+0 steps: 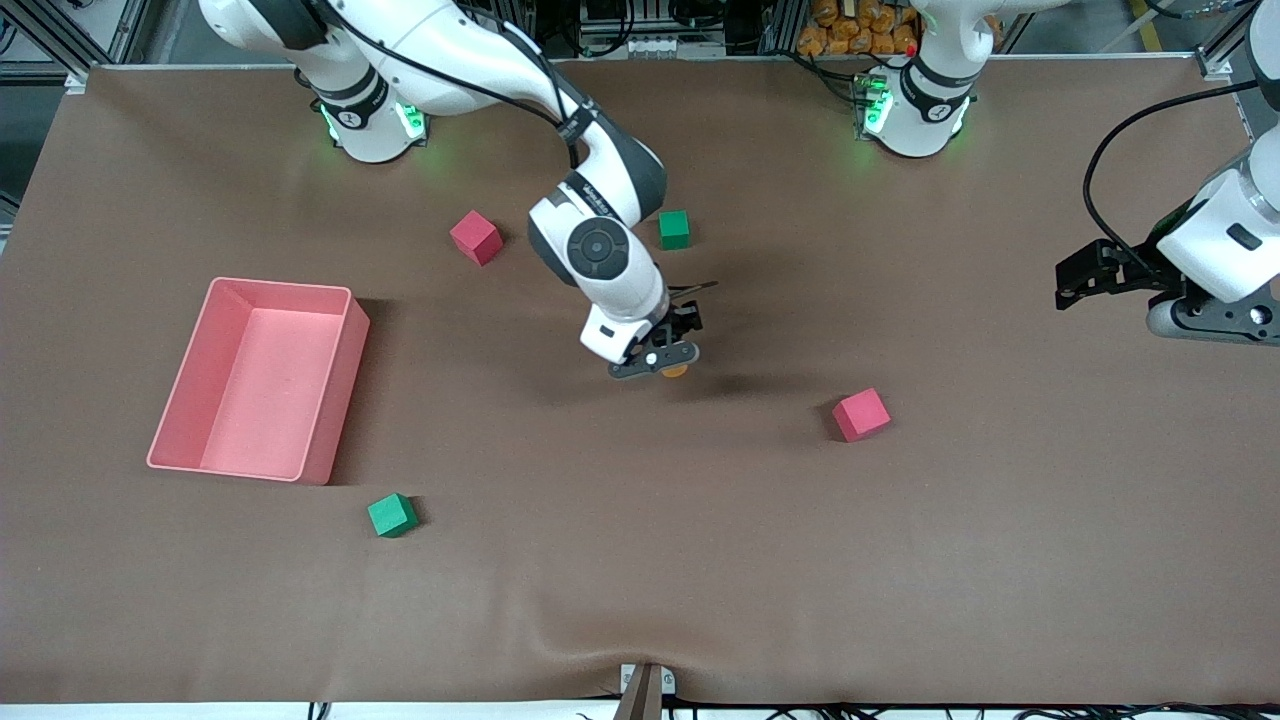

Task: Place and upright button with both arms
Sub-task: 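Carry the button to mid-table with the right gripper, then set the button down and withdraw the right gripper while the left gripper reaches, then lower the left gripper over the button while the right gripper retracts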

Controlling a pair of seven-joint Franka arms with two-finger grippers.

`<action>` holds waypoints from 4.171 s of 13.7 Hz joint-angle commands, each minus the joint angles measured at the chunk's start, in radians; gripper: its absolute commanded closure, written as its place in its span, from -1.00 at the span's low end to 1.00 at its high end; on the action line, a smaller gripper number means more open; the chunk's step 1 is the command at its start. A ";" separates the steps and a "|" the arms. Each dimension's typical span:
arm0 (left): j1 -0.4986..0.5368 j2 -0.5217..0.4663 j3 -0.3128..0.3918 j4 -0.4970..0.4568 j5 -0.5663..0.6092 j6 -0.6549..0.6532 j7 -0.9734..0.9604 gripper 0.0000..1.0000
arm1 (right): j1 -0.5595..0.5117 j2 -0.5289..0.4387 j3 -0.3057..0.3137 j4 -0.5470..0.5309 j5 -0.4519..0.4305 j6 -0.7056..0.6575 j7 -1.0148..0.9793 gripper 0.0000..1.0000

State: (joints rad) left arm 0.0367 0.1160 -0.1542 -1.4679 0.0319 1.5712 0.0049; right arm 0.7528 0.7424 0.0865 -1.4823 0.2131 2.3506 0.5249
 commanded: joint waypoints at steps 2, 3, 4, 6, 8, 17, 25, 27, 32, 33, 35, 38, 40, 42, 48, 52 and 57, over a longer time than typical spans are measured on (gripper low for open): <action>0.003 -0.004 -0.002 0.006 -0.010 -0.008 -0.005 -1.00 | 0.092 0.142 -0.014 0.118 0.000 0.110 0.128 1.00; 0.003 -0.004 -0.001 0.006 -0.020 -0.008 -0.005 -1.00 | 0.109 0.175 -0.016 0.155 0.000 0.111 0.173 1.00; 0.005 -0.002 0.001 0.006 -0.021 -0.008 -0.005 -1.00 | 0.118 0.202 -0.016 0.184 0.002 0.113 0.219 1.00; 0.005 -0.004 0.002 0.006 -0.021 -0.008 -0.005 -1.00 | 0.141 0.233 -0.016 0.208 0.000 0.114 0.260 1.00; 0.012 -0.002 0.002 0.006 -0.021 -0.008 -0.005 -1.00 | 0.155 0.239 -0.019 0.206 -0.003 0.121 0.259 1.00; 0.028 0.019 0.002 0.006 -0.026 -0.004 -0.016 -1.00 | 0.149 0.186 -0.027 0.197 -0.081 0.087 0.259 -1.00; 0.008 0.063 -0.002 0.006 -0.047 0.007 -0.026 -1.00 | 0.143 -0.046 -0.212 0.097 -0.089 -0.114 0.170 -1.00; 0.005 0.076 -0.010 0.006 -0.047 0.009 -0.029 -1.00 | 0.099 -0.112 -0.228 0.082 -0.089 -0.206 0.085 -1.00; -0.058 0.117 -0.011 0.003 -0.049 0.052 -0.093 -1.00 | -0.030 -0.305 -0.228 -0.112 -0.087 -0.226 -0.100 -1.00; -0.090 0.138 -0.010 0.003 -0.047 0.055 -0.133 -1.00 | -0.064 -0.349 -0.228 -0.162 -0.087 -0.228 -0.132 -1.00; -0.153 0.172 -0.010 0.001 -0.044 0.059 -0.221 -1.00 | -0.151 -0.447 -0.228 -0.252 -0.086 -0.231 -0.230 -1.00; -0.204 0.237 -0.011 0.001 -0.087 0.059 -0.304 -1.00 | -0.251 -0.561 -0.228 -0.351 -0.086 -0.270 -0.336 -1.00; -0.228 0.284 -0.011 0.001 -0.167 0.059 -0.353 -1.00 | -0.302 -0.598 -0.229 -0.354 -0.086 -0.341 -0.345 -1.00; -0.264 0.335 -0.011 0.006 -0.196 0.059 -0.371 -1.00 | -0.346 -0.635 -0.229 -0.354 -0.086 -0.395 -0.358 -1.00; -0.380 0.493 -0.007 0.036 -0.277 0.064 -0.483 -1.00 | -0.461 -0.701 -0.229 -0.354 -0.086 -0.504 -0.502 -1.00; -0.425 0.570 -0.010 0.066 -0.279 0.091 -0.525 -1.00 | -0.510 -0.724 -0.231 -0.351 -0.087 -0.537 -0.531 -1.00; -0.468 0.632 -0.010 0.064 -0.277 0.173 -0.608 -0.89 | -0.561 -0.735 -0.231 -0.342 -0.087 -0.568 -0.606 -1.00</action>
State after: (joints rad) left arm -0.4143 0.7192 -0.1703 -1.4341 -0.2317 1.7425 -0.5778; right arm 0.2122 0.0375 -0.1632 -1.8027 0.1344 1.7871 -0.0665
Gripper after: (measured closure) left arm 0.000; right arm 0.000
